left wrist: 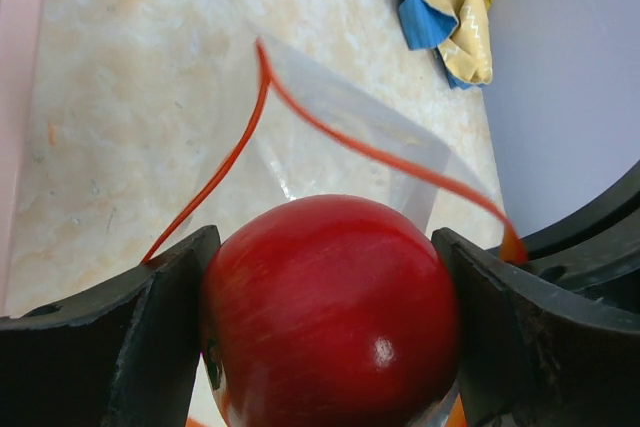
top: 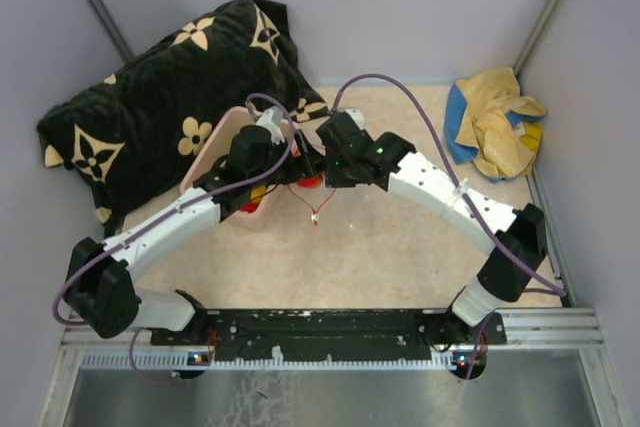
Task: Place the food in the zip-top bag and seal the zipper
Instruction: Place the fake fruit in the zipper food storage bag.
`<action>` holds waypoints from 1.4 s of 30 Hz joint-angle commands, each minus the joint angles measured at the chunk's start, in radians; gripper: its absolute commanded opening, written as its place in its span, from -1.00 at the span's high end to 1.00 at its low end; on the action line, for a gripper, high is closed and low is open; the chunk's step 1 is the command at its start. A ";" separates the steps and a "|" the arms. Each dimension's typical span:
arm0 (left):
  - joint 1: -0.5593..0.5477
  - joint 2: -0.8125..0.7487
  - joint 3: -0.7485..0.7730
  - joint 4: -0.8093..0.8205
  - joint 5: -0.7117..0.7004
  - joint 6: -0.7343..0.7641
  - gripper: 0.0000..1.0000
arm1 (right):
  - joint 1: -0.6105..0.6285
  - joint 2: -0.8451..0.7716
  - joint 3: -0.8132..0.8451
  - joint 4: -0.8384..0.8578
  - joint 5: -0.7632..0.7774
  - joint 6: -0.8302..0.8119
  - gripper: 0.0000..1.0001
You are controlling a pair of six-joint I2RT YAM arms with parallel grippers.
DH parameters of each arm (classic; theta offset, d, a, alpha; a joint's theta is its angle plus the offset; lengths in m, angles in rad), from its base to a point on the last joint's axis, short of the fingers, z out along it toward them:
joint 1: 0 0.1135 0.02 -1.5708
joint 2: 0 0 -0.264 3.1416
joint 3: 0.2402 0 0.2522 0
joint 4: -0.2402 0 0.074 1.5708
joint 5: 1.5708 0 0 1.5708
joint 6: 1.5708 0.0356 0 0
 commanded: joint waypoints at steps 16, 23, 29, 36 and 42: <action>-0.040 0.023 0.117 -0.142 -0.144 0.122 -0.99 | 0.006 -0.032 -0.004 0.067 0.015 0.017 1.00; -0.040 -0.006 0.155 -0.173 -0.142 0.151 -0.99 | 0.004 -0.043 -0.025 0.071 0.019 0.022 1.00; -0.040 -0.084 0.171 -0.231 -0.154 0.215 -0.99 | -0.004 -0.056 -0.046 0.083 0.019 0.027 1.00; -0.039 -0.172 0.140 -0.358 -0.207 0.267 -0.97 | -0.007 -0.066 -0.049 0.094 0.015 0.027 1.00; -0.028 -0.155 0.077 -0.360 -0.227 0.267 -0.84 | -0.009 -0.080 -0.059 0.107 0.006 0.015 1.00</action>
